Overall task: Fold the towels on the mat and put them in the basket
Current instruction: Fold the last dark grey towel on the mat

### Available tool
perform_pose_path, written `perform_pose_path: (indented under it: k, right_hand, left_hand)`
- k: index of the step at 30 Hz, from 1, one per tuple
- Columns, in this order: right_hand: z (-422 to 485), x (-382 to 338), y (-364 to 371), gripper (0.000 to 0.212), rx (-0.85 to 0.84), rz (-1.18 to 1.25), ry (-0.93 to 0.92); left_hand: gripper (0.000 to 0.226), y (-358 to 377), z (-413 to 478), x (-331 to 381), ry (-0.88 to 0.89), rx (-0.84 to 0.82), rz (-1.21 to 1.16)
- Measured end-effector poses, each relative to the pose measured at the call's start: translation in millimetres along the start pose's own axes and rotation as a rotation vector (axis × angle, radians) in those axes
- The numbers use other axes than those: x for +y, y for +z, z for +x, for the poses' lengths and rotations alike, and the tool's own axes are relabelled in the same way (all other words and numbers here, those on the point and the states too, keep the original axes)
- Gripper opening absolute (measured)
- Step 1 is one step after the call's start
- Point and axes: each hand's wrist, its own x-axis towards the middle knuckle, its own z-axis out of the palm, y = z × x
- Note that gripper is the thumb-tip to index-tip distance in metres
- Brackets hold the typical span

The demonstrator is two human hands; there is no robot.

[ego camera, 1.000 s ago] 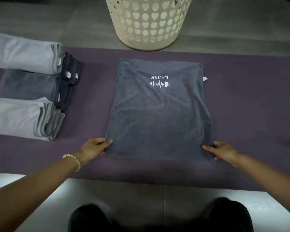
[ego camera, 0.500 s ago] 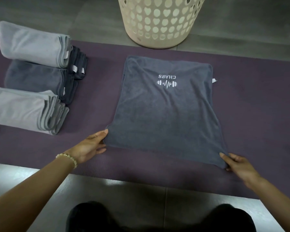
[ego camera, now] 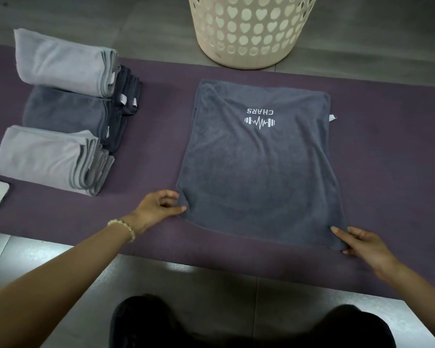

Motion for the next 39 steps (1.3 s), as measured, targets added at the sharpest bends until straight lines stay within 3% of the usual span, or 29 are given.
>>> perform_pose_path:
  k: [4,10,12,17,19,22,27,30,32,37,39]
  right_hand:
    - [-1,-2,4,0.011,0.03,0.018,-0.018]
    - [2,-7,5,0.014,0.034,0.008,-0.048]
    - [2,-6,5,0.017,0.048,-0.046,-0.064]
    - [1,-1,-2,0.015,0.075,-0.098,-0.066]
    - [0,-1,-1,0.015,0.075,-0.128,-0.06]
    - [-3,-3,3,0.015,0.134,-0.24,-0.112]
    - [-3,-12,7,0.037,0.24,-0.318,-0.101]
    - [-6,-23,9,0.03,0.204,-0.342,-0.058]
    - [-6,-28,10,0.023,0.172,-0.306,-0.035]
    - [-6,-30,15,0.024,0.098,-0.06,0.069]
    - [-7,-28,14,0.019,0.1,-0.017,0.057]
  left_hand:
    - [0.007,10,0,5,0.043,0.083,-0.286]
    - [0.018,-1,1,33,-0.104,-0.122,-0.569]
    - [0.018,0,1,29,-0.095,-0.093,-0.481]
    - [0.022,-13,-1,4,-0.036,0.024,0.138]
    - [0.026,-14,0,-7,-0.051,0.009,0.255]
    - [0.021,-8,2,-11,-0.067,0.002,0.237]
    - [0.038,-4,6,-4,-0.113,0.051,0.141]
    - [0.025,-1,9,2,-0.152,-0.007,0.161]
    - [0.017,2,12,5,-0.137,-0.034,0.217]
    - [0.023,-1,17,9,-0.144,-0.085,0.137]
    - [0.029,-6,20,4,-0.071,-0.042,0.33]
